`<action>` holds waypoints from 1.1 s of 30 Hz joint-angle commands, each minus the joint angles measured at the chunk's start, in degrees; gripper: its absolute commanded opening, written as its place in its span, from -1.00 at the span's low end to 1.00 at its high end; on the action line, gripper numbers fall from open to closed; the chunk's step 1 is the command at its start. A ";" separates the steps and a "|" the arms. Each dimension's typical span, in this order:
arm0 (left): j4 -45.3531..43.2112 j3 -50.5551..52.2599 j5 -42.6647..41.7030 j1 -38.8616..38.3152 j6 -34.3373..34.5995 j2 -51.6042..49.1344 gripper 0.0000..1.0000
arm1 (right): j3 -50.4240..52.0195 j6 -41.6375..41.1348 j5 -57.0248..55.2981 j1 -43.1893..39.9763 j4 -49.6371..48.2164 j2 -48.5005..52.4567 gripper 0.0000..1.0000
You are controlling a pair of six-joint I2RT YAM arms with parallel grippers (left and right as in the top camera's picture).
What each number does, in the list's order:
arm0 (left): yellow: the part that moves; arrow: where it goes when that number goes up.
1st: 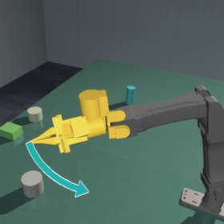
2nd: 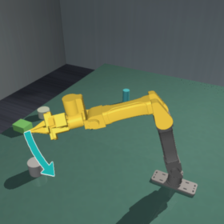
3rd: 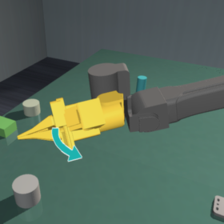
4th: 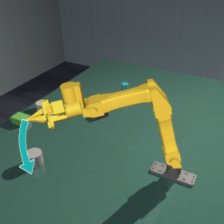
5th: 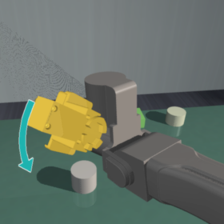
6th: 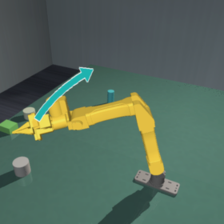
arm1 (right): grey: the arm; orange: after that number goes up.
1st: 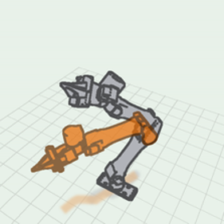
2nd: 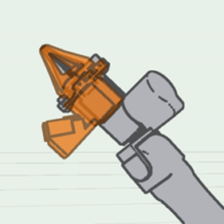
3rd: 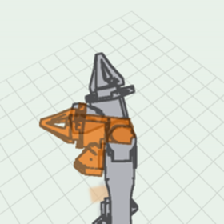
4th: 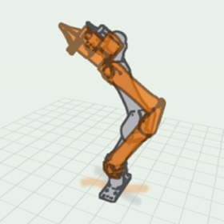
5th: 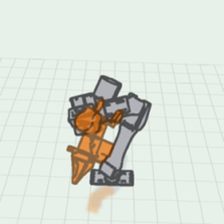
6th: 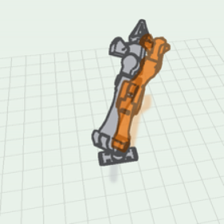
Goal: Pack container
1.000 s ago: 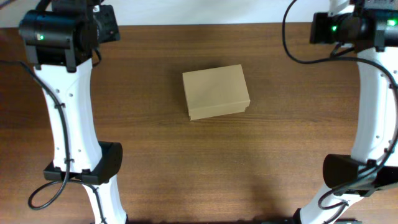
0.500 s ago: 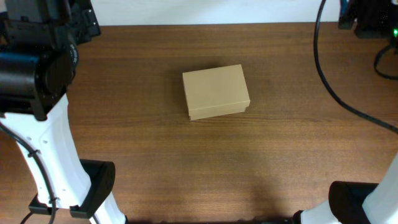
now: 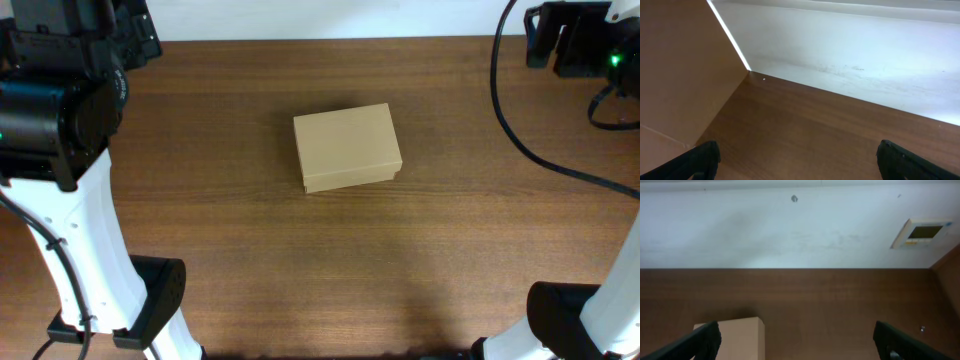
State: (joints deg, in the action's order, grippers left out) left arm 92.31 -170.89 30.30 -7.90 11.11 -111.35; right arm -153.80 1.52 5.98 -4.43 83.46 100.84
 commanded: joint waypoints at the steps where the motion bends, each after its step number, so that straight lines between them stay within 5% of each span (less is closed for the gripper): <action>1: -0.09 -0.11 1.01 0.20 -0.52 -0.33 1.00 | -0.13 -0.46 -0.48 -0.11 0.61 -0.15 0.98; 13: -0.09 -0.11 1.01 0.20 -0.52 -0.33 1.00 | -0.13 -1.03 -0.20 -0.11 7.67 -0.70 0.98; 20: -0.09 -0.11 1.01 0.20 -0.52 -0.33 1.00 | 3.76 -2.43 -0.09 -0.11 1.92 -9.51 0.98; 26: -0.09 -0.11 1.01 0.20 -0.52 -0.33 1.00 | 24.06 -2.45 -0.07 -0.11 -9.29 -26.80 0.98; 33: -0.09 -0.11 1.01 0.20 -0.52 -0.33 1.00 | 65.53 -2.45 4.02 -0.09 -30.36 -54.42 0.99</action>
State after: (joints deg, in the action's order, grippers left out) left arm 92.25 -170.89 30.50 -7.90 11.11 -111.37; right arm -104.31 -0.23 7.79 -4.43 57.71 54.39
